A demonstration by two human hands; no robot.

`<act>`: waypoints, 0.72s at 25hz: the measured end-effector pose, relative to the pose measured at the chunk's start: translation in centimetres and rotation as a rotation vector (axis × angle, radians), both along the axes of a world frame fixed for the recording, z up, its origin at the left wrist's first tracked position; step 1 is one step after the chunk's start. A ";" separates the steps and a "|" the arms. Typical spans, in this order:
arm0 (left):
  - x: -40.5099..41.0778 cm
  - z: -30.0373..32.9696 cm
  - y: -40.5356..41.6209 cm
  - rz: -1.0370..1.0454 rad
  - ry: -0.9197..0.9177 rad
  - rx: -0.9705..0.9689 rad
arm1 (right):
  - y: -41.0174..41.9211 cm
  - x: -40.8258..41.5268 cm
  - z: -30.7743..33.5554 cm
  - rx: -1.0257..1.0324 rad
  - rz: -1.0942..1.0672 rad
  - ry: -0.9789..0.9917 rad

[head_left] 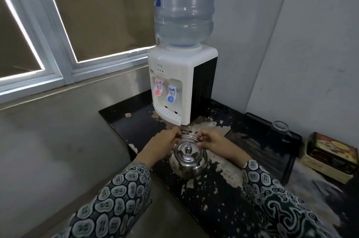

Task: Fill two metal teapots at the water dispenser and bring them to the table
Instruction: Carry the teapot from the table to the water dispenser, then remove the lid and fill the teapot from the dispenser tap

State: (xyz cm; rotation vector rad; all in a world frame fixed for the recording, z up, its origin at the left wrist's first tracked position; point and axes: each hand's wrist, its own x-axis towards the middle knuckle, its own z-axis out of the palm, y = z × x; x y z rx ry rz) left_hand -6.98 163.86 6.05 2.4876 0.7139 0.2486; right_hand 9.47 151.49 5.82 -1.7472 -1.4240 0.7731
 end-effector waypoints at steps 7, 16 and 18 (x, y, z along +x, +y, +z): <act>3.4 -3.0 3.3 0.012 0.109 0.099 | 3.9 2.8 -3.4 -0.068 -0.052 0.000; 5.0 -5.7 4.2 0.063 0.223 0.197 | 5.7 3.9 -6.4 -0.136 -0.079 0.024; 5.3 -6.3 4.2 0.095 0.195 0.166 | 5.9 4.1 -6.8 -0.141 -0.086 0.053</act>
